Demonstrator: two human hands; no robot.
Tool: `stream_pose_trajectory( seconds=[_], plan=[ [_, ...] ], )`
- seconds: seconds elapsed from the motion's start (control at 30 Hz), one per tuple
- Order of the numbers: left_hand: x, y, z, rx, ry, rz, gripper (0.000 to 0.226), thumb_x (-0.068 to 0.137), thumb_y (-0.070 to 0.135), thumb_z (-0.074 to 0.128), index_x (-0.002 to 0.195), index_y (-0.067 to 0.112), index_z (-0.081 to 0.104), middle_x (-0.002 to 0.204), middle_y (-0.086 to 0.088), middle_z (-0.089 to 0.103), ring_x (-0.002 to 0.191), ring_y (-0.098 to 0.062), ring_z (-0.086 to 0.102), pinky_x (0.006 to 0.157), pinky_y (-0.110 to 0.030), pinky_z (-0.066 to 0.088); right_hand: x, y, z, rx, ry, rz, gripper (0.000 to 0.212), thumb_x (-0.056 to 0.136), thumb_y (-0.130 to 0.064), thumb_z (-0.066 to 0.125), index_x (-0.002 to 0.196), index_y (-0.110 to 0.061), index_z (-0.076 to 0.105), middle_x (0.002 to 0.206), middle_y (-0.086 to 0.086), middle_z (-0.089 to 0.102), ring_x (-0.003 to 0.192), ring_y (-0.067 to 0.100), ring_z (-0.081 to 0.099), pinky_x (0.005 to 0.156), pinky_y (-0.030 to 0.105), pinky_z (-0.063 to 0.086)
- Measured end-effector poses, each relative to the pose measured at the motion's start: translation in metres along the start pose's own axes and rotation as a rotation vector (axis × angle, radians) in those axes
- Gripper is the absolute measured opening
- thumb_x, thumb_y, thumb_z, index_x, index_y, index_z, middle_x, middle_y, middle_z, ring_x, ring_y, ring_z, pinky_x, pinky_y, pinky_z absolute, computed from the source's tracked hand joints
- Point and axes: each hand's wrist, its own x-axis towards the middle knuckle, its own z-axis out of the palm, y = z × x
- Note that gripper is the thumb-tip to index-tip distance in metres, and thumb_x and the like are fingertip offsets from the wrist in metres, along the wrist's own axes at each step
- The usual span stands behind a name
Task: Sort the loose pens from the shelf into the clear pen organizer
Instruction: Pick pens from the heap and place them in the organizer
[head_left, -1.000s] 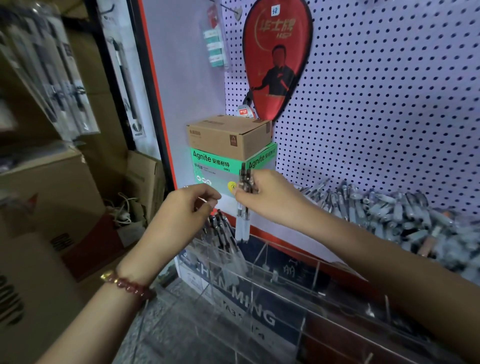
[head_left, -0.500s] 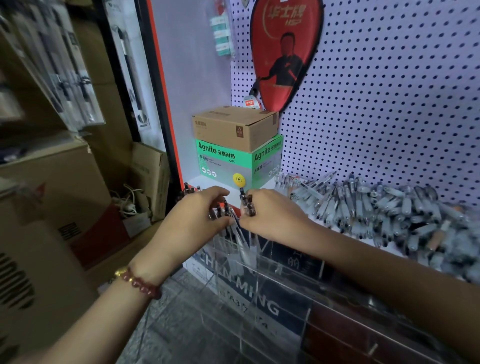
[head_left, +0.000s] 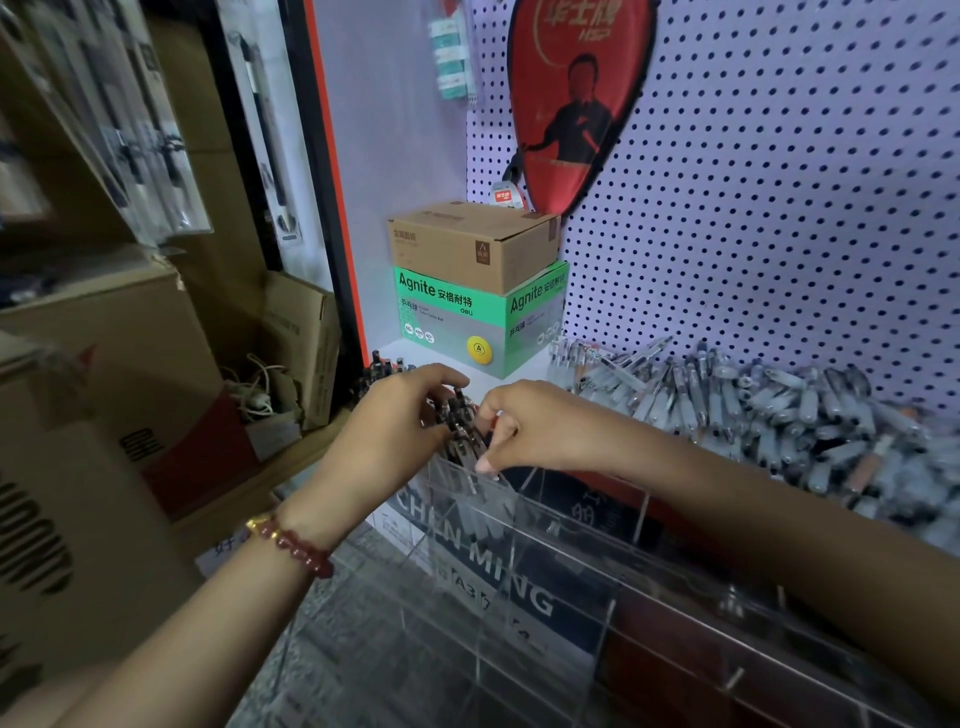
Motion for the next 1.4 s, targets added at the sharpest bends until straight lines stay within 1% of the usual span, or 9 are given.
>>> stream_pose_trajectory(
  seconds=[0.1,0.23,0.4,0.57,0.67,0.77,0.9,1.0,1.4],
  plan=[
    [0.002,0.001,-0.001,-0.034,0.024,0.014,0.051,0.074,-0.013,0.064,0.115,0.017,0.065,0.092,0.002,0.064,0.073,-0.010,0.058,0.073,-0.025,0.047,0.002,0.003,0.010,0.004,0.094,-0.039,0.031,0.082,-0.028,0.074,0.103,-0.009,0.061,0.081,-0.003,0.074,0.075,0.010,0.067,0.075,0.026,0.051],
    [0.004,0.002,-0.006,-0.120,0.077,0.028,0.046,0.076,-0.017,0.059,0.109,0.013,0.067,0.086,0.008,0.066,0.082,-0.021,0.063,0.076,-0.024,0.052,-0.001,0.001,0.017,0.122,0.176,-0.072,0.027,0.086,-0.029,0.070,0.097,-0.010,0.054,0.073,-0.004,0.073,0.053,0.002,0.056,0.046,0.011,0.034],
    [0.007,0.000,-0.010,-0.066,-0.125,-0.039,0.054,0.077,-0.015,0.058,0.124,0.011,0.059,0.108,-0.007,0.066,0.099,-0.022,0.063,0.091,-0.034,0.050,0.002,0.007,0.018,0.090,0.217,-0.016,0.037,0.080,-0.038,0.074,0.096,-0.011,0.055,0.070,-0.004,0.072,0.057,0.003,0.060,0.054,0.026,0.039],
    [0.004,0.000,-0.012,-0.164,-0.328,-0.134,0.082,0.074,0.001,0.076,0.144,0.022,0.037,0.126,-0.004,0.056,0.104,-0.026,0.062,0.092,-0.045,0.051,0.005,0.009,0.012,0.133,0.175,0.012,0.058,0.077,-0.032,0.079,0.122,-0.014,0.047,0.077,-0.002,0.071,0.077,0.020,0.068,0.072,0.034,0.050],
    [0.005,0.001,-0.006,-0.112,-0.272,-0.112,0.076,0.077,0.006,0.076,0.143,0.014,0.039,0.132,-0.005,0.054,0.115,-0.021,0.056,0.100,-0.038,0.046,0.010,0.007,0.015,0.093,0.149,-0.028,0.053,0.083,-0.029,0.074,0.128,-0.012,0.050,0.083,-0.001,0.066,0.066,0.009,0.058,0.061,0.026,0.042],
    [0.008,0.001,-0.001,-0.122,-0.197,-0.098,0.062,0.076,0.001,0.076,0.132,0.007,0.053,0.122,-0.010,0.063,0.112,-0.022,0.059,0.099,-0.038,0.046,0.011,0.007,0.016,0.083,0.169,-0.063,0.024,0.090,-0.028,0.064,0.106,-0.011,0.057,0.088,0.007,0.069,0.060,0.006,0.050,0.059,0.028,0.036],
    [0.009,-0.001,-0.001,-0.212,-0.123,-0.115,0.044,0.075,0.001,0.077,0.116,0.006,0.062,0.101,-0.014,0.069,0.095,-0.030,0.066,0.087,-0.047,0.053,0.012,0.007,0.016,0.178,0.211,-0.083,0.043,0.093,-0.024,0.061,0.130,-0.005,0.050,0.087,0.002,0.069,0.067,0.007,0.055,0.068,0.023,0.044],
    [0.009,-0.001,0.000,-0.200,-0.123,-0.118,0.040,0.075,0.003,0.077,0.111,0.009,0.063,0.097,-0.012,0.070,0.091,-0.028,0.067,0.085,-0.047,0.054,0.014,0.008,0.014,0.210,0.194,-0.088,0.052,0.091,-0.022,0.064,0.137,-0.008,0.043,0.085,0.000,0.067,0.058,-0.004,0.050,0.055,0.009,0.036],
    [0.010,0.000,0.007,0.027,-0.021,-0.056,0.033,0.077,0.020,0.074,0.108,0.020,0.065,0.098,-0.001,0.068,0.088,-0.020,0.064,0.080,-0.042,0.053,0.015,0.016,0.011,0.154,0.116,-0.060,0.055,0.086,-0.022,0.070,0.132,-0.006,0.045,0.086,0.006,0.069,0.067,0.008,0.056,0.063,0.024,0.041]
  ],
)
